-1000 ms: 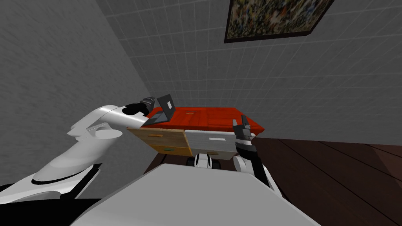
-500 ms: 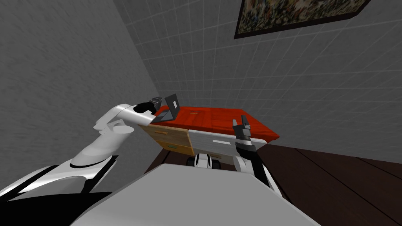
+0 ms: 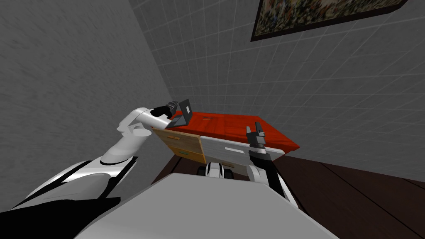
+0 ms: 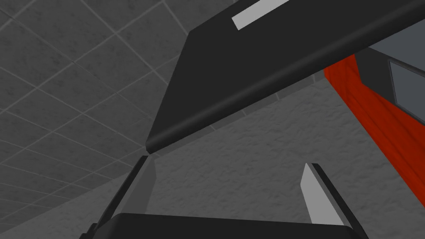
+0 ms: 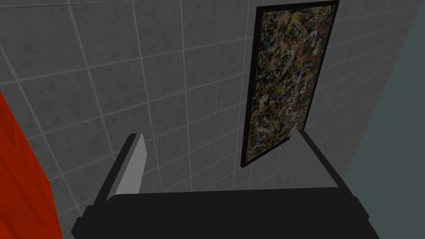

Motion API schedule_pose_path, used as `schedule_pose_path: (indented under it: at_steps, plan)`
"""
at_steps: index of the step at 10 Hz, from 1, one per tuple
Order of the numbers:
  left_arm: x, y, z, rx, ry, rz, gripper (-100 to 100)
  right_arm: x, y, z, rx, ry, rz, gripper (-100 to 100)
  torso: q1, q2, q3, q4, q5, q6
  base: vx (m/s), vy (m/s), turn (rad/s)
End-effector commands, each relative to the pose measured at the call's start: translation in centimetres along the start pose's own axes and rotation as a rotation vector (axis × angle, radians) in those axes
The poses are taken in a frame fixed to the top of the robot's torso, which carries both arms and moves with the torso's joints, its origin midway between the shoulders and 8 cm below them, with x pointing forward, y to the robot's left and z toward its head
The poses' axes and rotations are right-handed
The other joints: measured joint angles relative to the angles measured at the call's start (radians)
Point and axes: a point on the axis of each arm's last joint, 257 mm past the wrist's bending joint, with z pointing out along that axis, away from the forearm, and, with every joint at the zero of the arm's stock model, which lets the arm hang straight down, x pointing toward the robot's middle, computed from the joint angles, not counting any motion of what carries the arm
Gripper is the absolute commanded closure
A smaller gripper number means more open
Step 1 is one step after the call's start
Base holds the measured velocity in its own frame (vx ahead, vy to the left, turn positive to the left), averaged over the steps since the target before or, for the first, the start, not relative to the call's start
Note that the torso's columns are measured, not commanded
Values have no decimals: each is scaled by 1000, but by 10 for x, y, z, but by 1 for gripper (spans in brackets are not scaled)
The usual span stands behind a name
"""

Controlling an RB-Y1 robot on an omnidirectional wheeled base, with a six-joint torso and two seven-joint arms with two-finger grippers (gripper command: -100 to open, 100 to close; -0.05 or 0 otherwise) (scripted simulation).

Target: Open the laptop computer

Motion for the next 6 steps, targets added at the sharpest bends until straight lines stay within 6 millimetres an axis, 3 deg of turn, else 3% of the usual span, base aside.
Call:
schedule_pose_path:
  at_steps: [1, 6]
  plan:
    - [14, -15, 3, 29, 28, 6, -100, 0, 0, 0, 0, 0, 0, 0, -2, 1, 0, 0, -1, 0, -5, -8, 22]
    - [14, -15, 3, 29, 28, 6, -100, 0, 0, 0, 0, 0, 0, 0, 0, 1, 1, 1, 0, -1, -2, -2, 7]
